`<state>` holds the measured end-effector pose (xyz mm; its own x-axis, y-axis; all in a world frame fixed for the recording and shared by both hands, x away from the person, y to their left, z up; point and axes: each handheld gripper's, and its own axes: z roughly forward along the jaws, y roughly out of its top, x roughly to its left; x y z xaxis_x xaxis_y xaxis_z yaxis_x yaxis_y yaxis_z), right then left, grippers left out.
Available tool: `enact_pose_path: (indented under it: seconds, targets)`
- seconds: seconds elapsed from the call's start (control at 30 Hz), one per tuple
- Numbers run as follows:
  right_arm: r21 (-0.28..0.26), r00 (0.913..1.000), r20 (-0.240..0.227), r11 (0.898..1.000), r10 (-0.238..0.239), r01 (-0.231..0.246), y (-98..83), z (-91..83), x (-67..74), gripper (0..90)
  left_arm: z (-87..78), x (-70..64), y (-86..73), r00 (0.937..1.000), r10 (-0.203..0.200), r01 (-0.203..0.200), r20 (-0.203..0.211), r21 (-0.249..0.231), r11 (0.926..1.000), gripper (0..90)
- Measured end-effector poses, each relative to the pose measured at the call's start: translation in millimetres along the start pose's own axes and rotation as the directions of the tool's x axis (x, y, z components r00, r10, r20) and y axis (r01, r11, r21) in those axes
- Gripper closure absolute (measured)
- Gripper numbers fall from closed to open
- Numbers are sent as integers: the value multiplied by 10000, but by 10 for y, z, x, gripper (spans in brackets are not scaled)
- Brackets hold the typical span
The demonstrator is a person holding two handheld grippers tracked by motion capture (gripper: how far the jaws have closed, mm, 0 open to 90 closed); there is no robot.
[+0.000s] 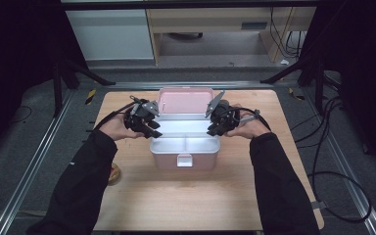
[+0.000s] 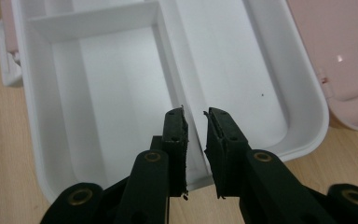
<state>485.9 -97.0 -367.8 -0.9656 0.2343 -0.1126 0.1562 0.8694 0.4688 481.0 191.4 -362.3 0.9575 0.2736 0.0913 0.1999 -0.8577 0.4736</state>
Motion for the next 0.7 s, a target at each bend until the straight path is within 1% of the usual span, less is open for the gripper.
enact_pose_path:
  seconds: [0.03, 0.07, 0.1, 0.17, 0.2, 0.23, 0.3, 0.33, 0.37, 0.4, 0.43, 0.47, 0.5, 0.53, 0.6, 0.63, 0.7]
  targets:
    - [0, 10000, 0, 10000, 0, 0, 0, 0, 0, 808, 2, 6, 20, 9999, 146, -146, -15, 179, 9997, 607]
    - [157, 10000, -84, 9999, -9, 10, 0, 9, -8, 814, 5, 12, 43, 9998, 191, -192, 31, 367, 9991, 620]
    - [348, 9998, -108, 9992, -173, 177, 7, 20, -17, 828, 12, 22, 71, 9996, 279, -282, 53, 573, 9980, 648]
    - [404, 9997, -140, 9990, -203, 209, 13, 19, -17, 832, 22, 34, 107, 9990, 436, -446, 131, 876, 9952, 653]
    - [438, 9993, -142, 9985, -336, 341, 19, 22, -24, 836, 29, 41, 123, 9986, 512, -526, 159, 1015, 9934, 668]
    - [556, 9994, -160, 9980, -305, 314, 29, 21, -23, 836, 36, 44, 135, 9986, 489, -509, 208, 1105, 9926, 680]
    - [723, 9989, -189, 9964, -428, 441, 48, 31, -24, 831, 62, 60, 140, 9984, 450, -485, 330, 1167, 9920, 709]
    - [898, 9982, -290, 9945, -523, 547, 67, 51, -23, 815, 95, 65, 140, 9976, 504, -560, 480, 1236, 9907, 722]
    - [898, 9982, -290, 9945, -523, 547, 67, 51, -23, 815, 95, 65, 140, 9976, 504, -560, 480, 1236, 9907, 724]
    - [1109, 9976, -359, 9919, -587, 624, 89, 69, -18, 801, 126, 62, 146, 9971, 536, -604, 548, 1315, 9895, 725]
    - [1109, 9976, -359, 9919, -587, 624, 89, 69, -18, 801, 147, 59, 151, 9968, 570, -642, 553, 1371, 9885, 725]
    - [1265, 9971, -393, 9895, -650, 695, 105, 88, -13, 801, 201, 57, 160, 9958, 683, -772, 616, 1560, 9847, 743]
    - [1265, 9971, -393, 9895, -650, 695, 105, 88, -13, 801, 201, 57, 160, 9958, 683, -772, 616, 1560, 9847, 755]
    - [1402, 9971, -389, 9877, -649, 698, 118, 100, -14, 816, 217, 73, 164, 9950, 626, -741, 773, 1558, 9850, 783]
    - [1444, 9971, -365, 9870, -664, 710, 122, 103, -17, 823, 214, 89, 160, 9948, 621, -742, 803, 1580, 9846, 789]
    - [1542, 9972, -374, 9855, -653, 703, 132, 115, -23, 830, 215, 97, 150, 9948, 534, -658, 869, 1472, 9869, 799]
    - [1650, 9968, -418, 9836, -675, 735, 139, 148, -25, 826, 215, 108, 146, 9934, 530, -675, 1020, 1454, 9871, 824]
